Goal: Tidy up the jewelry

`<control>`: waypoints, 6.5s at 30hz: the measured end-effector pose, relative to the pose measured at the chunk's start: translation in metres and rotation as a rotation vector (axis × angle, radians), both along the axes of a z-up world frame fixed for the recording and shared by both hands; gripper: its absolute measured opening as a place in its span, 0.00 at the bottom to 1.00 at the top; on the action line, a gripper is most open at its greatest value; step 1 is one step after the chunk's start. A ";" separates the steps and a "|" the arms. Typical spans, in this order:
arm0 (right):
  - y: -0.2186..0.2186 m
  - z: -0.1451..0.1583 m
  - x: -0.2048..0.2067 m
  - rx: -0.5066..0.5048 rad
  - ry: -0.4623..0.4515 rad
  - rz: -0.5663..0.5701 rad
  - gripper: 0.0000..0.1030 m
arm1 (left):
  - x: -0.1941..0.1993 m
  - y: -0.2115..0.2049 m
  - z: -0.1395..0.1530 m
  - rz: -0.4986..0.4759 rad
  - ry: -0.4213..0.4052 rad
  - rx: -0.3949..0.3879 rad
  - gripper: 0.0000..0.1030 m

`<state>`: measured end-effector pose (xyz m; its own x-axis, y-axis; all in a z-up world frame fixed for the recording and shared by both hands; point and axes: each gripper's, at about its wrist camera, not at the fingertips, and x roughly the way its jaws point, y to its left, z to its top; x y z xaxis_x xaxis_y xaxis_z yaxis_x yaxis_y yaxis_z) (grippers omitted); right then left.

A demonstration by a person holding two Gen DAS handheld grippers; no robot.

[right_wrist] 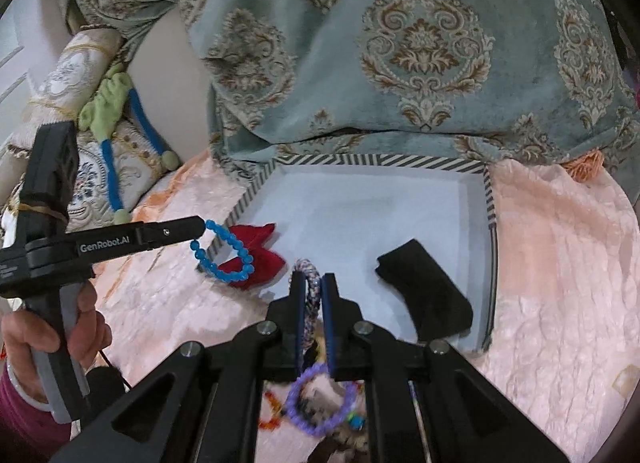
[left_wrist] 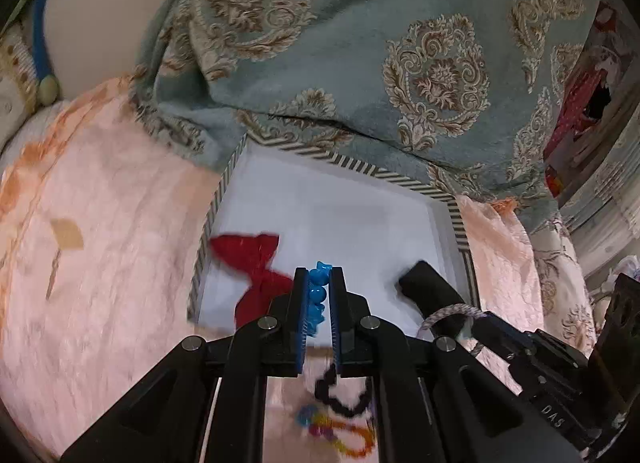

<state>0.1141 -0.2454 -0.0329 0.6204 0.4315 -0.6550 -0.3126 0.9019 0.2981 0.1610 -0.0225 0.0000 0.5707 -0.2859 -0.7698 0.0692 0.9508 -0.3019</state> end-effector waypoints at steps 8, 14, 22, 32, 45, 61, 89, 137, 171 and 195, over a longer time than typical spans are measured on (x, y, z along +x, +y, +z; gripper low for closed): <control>0.006 -0.040 0.043 0.019 0.088 -0.014 0.08 | 0.044 -0.023 -0.020 -0.037 0.007 0.031 0.00; 0.007 -0.065 0.058 -0.046 0.143 -0.042 0.08 | 0.071 -0.019 -0.058 -0.013 0.065 0.053 0.00; 0.010 -0.083 0.068 -0.116 0.188 -0.069 0.09 | 0.078 -0.004 -0.087 0.037 0.112 0.085 0.00; 0.009 -0.073 0.051 -0.110 0.168 -0.086 0.25 | 0.054 -0.007 -0.075 0.042 0.100 0.111 0.16; 0.008 -0.020 -0.013 -0.115 0.036 -0.125 0.42 | -0.012 -0.005 -0.034 0.069 0.006 0.188 0.16; 0.006 0.014 -0.092 -0.126 -0.046 -0.152 0.49 | -0.093 -0.008 -0.002 0.109 -0.097 0.243 0.16; -0.018 0.035 -0.140 -0.139 -0.096 -0.187 0.56 | -0.143 -0.041 0.024 0.070 -0.196 0.288 0.16; -0.005 -0.029 -0.084 -0.111 0.049 -0.023 0.56 | -0.089 -0.012 -0.098 -0.149 0.195 0.096 0.20; 0.042 -0.046 -0.016 -0.131 0.073 0.115 0.07 | -0.081 -0.014 -0.077 -0.290 0.041 0.041 0.00; 0.010 0.001 -0.054 -0.116 0.002 0.057 0.07 | -0.097 -0.025 -0.013 -0.249 -0.095 0.146 0.00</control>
<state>0.0600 -0.2355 -0.0318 0.5954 0.3871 -0.7041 -0.3640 0.9112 0.1931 0.0640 -0.0473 -0.0127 0.5684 -0.3165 -0.7595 0.3271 0.9339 -0.1444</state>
